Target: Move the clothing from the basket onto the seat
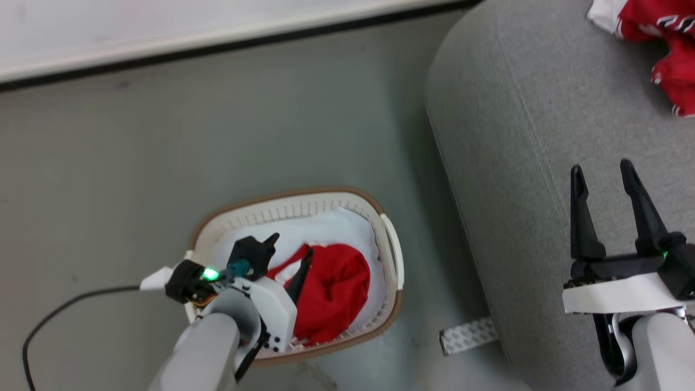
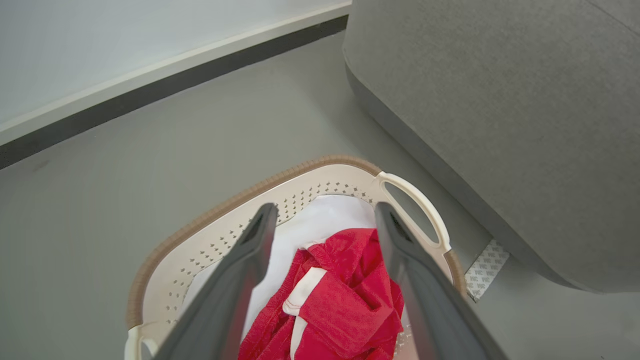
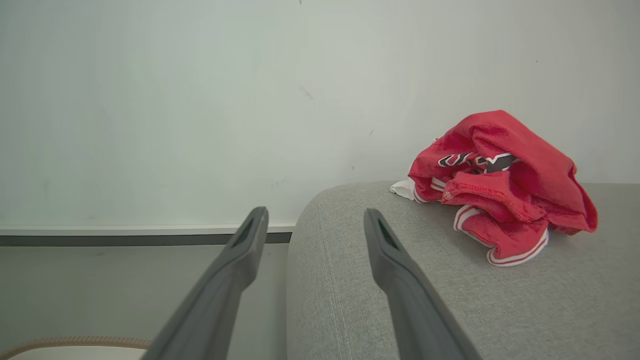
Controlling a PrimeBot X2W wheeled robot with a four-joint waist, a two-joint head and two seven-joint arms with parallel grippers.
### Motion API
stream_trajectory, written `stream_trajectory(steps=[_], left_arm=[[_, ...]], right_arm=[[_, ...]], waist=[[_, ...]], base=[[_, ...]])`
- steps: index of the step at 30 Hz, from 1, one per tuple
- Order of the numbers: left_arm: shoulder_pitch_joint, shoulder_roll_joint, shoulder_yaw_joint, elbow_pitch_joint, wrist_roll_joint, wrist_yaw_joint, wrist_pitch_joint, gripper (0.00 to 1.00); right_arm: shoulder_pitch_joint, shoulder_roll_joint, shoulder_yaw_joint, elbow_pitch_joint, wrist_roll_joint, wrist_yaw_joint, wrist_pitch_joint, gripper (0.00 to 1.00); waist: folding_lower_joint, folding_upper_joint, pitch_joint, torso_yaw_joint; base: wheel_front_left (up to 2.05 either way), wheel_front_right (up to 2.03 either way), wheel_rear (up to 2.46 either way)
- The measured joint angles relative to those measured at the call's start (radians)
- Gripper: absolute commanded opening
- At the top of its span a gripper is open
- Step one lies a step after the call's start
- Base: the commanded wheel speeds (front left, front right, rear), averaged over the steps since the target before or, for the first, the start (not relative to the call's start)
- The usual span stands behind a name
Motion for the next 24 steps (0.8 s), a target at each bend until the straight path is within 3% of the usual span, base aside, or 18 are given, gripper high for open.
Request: stream_trajectory(steps=[15,24], left_arm=[[-0.283,0.044,-0.058,0.317,-0.022,0.0,0.076,1.0],[-0.364,0.067,-0.069,0.453,-0.033,0.002,0.108,1.0]], right_arm=[[-0.08,0.0,0.095,-0.096,0.059,0.0,0.0,1.0],[-0.086,0.0,0.115,-0.117,0.082,0.0,0.0,1.0]], waist=[[-0.0001,0.0,0.296,-0.082],[-0.0002,0.0,0.4,-0.106]], base=[[0.0,0.0,0.0],[0.0,0.0,0.0]])
